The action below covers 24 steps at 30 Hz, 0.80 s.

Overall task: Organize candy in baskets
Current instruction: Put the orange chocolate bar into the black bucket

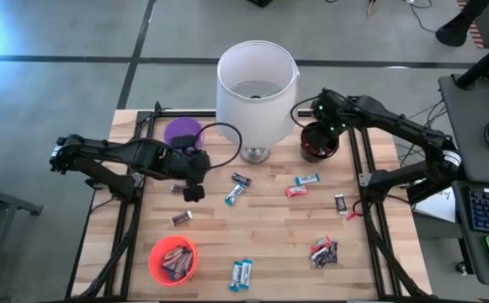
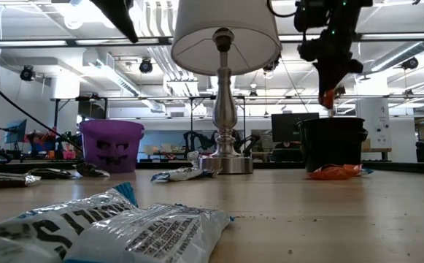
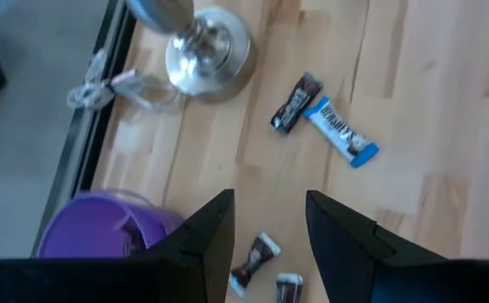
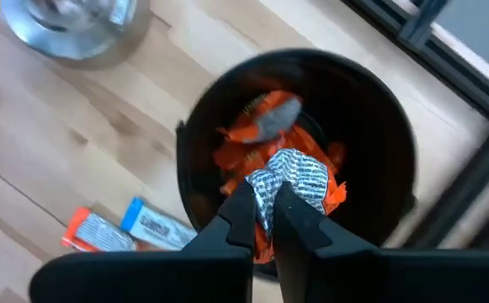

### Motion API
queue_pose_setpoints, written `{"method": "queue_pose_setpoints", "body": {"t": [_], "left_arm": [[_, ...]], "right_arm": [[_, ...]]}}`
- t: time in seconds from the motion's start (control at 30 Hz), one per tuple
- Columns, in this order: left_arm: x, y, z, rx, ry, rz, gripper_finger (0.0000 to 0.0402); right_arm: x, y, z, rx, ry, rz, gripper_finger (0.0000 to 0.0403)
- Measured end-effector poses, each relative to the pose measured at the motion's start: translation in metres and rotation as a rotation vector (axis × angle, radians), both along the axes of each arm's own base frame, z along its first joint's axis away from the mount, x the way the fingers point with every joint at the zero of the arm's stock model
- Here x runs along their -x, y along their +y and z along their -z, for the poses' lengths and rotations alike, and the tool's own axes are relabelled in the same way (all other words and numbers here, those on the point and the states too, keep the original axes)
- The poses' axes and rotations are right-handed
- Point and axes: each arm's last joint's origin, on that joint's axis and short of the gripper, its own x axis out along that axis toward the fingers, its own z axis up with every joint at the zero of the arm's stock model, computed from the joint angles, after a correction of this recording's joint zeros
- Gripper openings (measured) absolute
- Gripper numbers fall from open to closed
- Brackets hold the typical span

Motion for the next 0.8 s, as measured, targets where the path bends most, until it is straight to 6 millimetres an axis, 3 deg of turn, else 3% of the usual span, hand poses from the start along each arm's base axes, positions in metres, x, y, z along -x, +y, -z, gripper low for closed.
{"method": "queue_pose_setpoints", "body": {"t": [0.4, 0.8], "left_arm": [[0.006, 0.002, 0.002, 0.015, 0.014, -0.122, 0.0129], [0.007, 0.001, 0.003, 0.063, 0.030, -0.125, 0.0130]], "right_arm": [[0.005, -0.006, 0.018, -0.020, 0.031, 0.015, 0.0013], [0.002, -0.008, 0.004, 0.032, 0.008, -0.055, 0.0013]]}}
